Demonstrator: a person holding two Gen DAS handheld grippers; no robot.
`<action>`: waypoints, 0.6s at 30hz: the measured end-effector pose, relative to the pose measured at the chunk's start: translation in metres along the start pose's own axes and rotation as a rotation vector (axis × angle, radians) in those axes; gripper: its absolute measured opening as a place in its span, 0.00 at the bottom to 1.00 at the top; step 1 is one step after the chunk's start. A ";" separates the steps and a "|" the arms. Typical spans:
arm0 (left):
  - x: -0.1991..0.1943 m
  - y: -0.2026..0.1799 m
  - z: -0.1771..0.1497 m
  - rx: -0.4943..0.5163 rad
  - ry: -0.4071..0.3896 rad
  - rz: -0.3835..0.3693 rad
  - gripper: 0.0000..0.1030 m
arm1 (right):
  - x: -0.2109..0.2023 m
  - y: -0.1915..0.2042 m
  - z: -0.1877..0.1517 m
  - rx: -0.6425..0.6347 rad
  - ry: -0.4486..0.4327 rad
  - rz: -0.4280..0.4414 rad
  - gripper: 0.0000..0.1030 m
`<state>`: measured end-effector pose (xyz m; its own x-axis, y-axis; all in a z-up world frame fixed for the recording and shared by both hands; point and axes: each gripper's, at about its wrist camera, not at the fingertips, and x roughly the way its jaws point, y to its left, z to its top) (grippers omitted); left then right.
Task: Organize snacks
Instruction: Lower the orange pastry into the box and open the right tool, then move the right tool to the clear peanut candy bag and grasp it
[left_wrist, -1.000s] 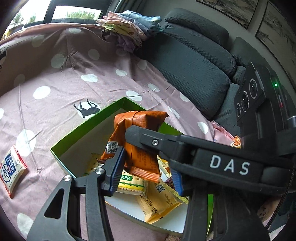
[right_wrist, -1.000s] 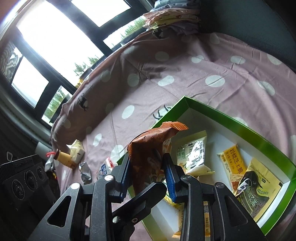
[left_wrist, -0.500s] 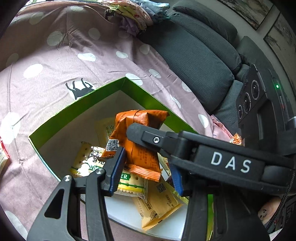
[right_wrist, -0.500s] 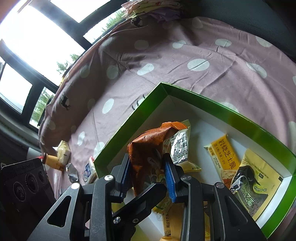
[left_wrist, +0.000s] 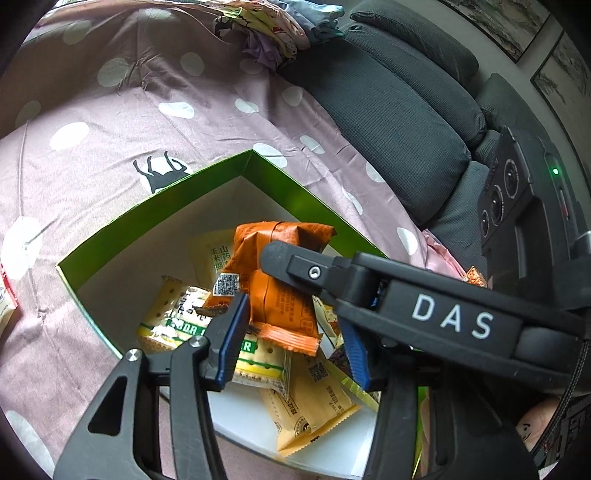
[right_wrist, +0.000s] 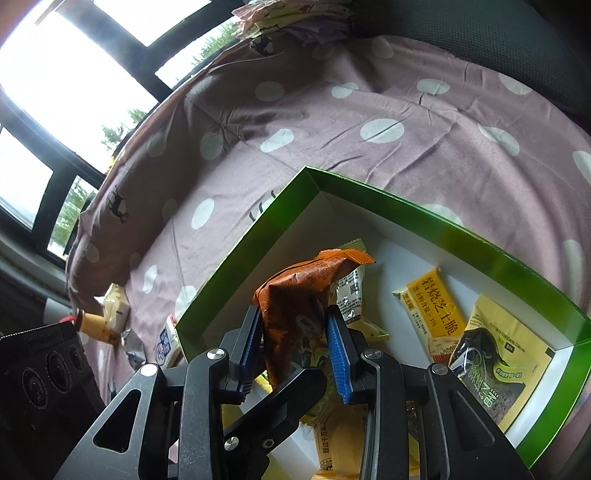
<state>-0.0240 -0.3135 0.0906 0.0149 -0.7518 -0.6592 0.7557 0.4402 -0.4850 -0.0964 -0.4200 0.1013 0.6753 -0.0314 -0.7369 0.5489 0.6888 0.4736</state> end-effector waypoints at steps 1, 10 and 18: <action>-0.002 0.000 -0.001 -0.004 0.000 0.008 0.51 | 0.000 0.000 0.000 -0.002 0.000 -0.005 0.36; -0.050 0.016 -0.007 -0.054 -0.082 0.036 0.69 | -0.023 0.011 -0.002 -0.039 -0.085 -0.078 0.57; -0.130 0.068 -0.029 -0.163 -0.235 0.218 0.81 | -0.034 0.037 -0.007 -0.097 -0.137 -0.050 0.58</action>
<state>0.0067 -0.1716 0.1268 0.3284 -0.7159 -0.6162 0.6041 0.6606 -0.4457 -0.1021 -0.3883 0.1403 0.7129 -0.1606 -0.6827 0.5377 0.7502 0.3849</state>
